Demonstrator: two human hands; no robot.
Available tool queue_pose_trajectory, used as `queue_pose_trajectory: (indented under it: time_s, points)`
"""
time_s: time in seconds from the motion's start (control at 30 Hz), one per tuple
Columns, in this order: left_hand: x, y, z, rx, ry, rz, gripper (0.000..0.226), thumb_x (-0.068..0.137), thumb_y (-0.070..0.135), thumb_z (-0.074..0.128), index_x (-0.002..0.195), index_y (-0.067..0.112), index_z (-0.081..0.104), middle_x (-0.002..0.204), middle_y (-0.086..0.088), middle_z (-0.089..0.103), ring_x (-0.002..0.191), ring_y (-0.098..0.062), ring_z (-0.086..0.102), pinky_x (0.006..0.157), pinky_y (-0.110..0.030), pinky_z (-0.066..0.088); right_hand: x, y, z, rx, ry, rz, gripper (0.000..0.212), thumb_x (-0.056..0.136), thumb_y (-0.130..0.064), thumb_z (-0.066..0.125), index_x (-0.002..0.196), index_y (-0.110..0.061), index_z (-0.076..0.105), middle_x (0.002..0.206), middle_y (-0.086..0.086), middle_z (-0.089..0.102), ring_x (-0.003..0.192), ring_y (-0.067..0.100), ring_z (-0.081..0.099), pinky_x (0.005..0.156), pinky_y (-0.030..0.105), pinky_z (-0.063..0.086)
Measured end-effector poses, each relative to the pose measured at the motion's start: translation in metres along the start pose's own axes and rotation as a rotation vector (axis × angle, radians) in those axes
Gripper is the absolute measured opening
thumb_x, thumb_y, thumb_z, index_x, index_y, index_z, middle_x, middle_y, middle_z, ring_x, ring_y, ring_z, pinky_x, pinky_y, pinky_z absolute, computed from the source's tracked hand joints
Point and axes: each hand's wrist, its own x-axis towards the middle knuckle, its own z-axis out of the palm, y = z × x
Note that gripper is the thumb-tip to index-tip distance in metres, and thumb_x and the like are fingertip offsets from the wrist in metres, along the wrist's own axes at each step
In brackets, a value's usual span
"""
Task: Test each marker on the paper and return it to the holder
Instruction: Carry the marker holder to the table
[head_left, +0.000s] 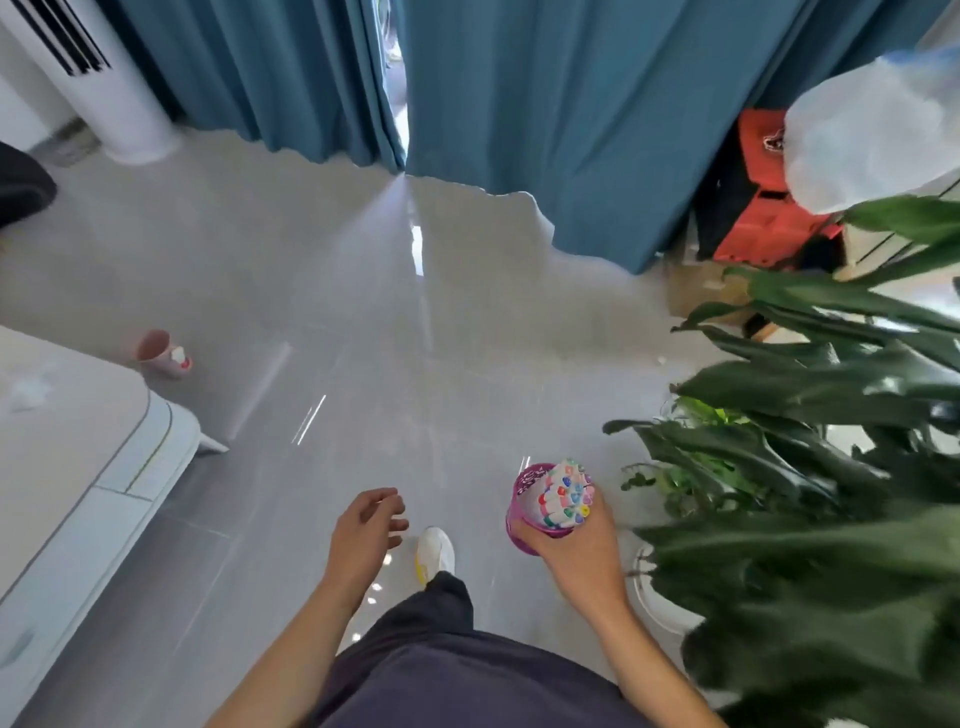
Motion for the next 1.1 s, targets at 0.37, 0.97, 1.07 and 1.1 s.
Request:
queue_pose_trajectory:
  time_s: [0.37,0.97,1.07,1.1]
  points:
    - [0.132,0.097,-0.006,0.051,-0.060,-0.020,0.014,0.094,0.019,0.060,0.106,0.019,0.068,0.101,-0.006,0.072,0.092,-0.022,0.072,0.086,-0.039,0.059,0.128,-0.095,0.043,-0.002,0.019,-0.027,0.056,0.063,-0.024,0.097,0.107,-0.031,0.062,0.097,-0.010,0.072,0.086,0.004,0.071,0.063,0.017,0.057]
    - [0.320,0.248,0.041,-0.055,0.124,-0.033,0.016,0.097,0.023,0.056,0.109,0.021,0.065,0.106,-0.003,0.070,0.091,-0.018,0.072,0.084,-0.036,0.059,0.410,-0.229,0.087,-0.097,-0.208,-0.117,0.050,0.056,-0.027,0.093,0.094,-0.034,0.061,0.091,-0.005,0.074,0.086,0.020,0.072,0.072,0.044,0.063]
    - [0.347,0.268,0.049,-0.108,0.187,-0.027,0.017,0.097,0.021,0.056,0.111,0.018,0.065,0.106,-0.005,0.070,0.092,-0.021,0.072,0.082,-0.036,0.058,0.454,-0.247,0.100,-0.131,-0.263,-0.143,0.057,0.052,-0.038,0.094,0.099,-0.044,0.061,0.100,-0.005,0.072,0.092,0.018,0.071,0.073,0.041,0.063]
    - [0.355,0.274,0.050,-0.130,0.212,-0.033,0.016,0.097,0.019,0.056,0.111,0.017,0.065,0.106,-0.006,0.070,0.092,-0.022,0.071,0.082,-0.036,0.058,0.468,-0.251,0.105,-0.141,-0.275,-0.143,0.062,0.051,-0.043,0.093,0.101,-0.048,0.059,0.104,-0.006,0.071,0.097,0.018,0.070,0.075,0.040,0.063]
